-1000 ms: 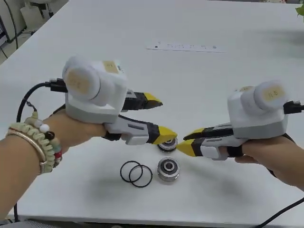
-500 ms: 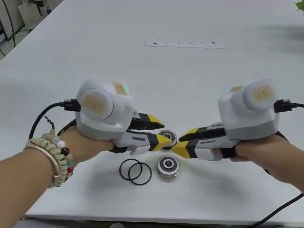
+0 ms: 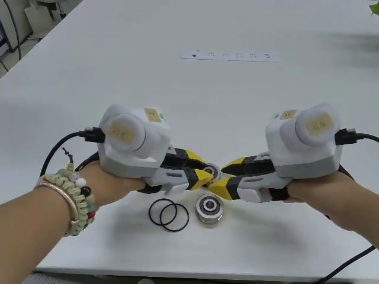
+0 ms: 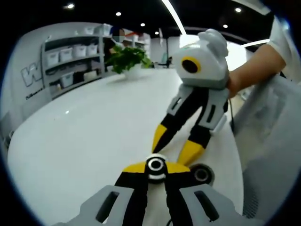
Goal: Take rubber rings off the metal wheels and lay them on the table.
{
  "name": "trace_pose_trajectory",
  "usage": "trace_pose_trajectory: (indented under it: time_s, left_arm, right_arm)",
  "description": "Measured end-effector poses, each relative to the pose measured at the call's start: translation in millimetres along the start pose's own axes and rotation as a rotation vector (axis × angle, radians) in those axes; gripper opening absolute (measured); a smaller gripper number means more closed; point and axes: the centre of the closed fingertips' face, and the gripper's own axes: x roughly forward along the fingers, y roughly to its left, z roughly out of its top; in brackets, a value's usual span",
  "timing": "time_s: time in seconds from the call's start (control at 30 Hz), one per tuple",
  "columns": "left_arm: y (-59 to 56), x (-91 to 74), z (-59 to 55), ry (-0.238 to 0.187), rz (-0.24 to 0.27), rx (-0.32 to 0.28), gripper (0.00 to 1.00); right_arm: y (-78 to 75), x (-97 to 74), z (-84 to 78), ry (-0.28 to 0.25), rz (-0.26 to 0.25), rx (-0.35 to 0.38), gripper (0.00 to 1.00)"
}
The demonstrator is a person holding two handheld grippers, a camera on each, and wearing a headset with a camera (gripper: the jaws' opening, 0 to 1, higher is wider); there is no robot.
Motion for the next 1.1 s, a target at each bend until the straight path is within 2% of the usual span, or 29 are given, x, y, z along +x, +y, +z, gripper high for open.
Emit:
trace_pose_trajectory:
  time_s: [0.17, 0.27, 1.1]
  left_arm:
    - [-0.2, -0.1, -0.3, -0.002, 0.001, -0.010, 0.14]
    - [-0.1, -0.3, -0.7, -0.004, 0.001, -0.012, 0.14]
    - [-3.2, -1.2, -1.2, -0.009, 0.006, -0.012, 0.14]
  right_arm:
    - [1.2, 1.4, 0.6, -0.003, 0.000, -0.028, 0.24]
    - [2.3, 2.3, -1.1, 0.010, -0.005, -0.076, 0.22]
    - [4.7, -3.3, -4.8, 0.050, 0.023, -0.117, 0.12]
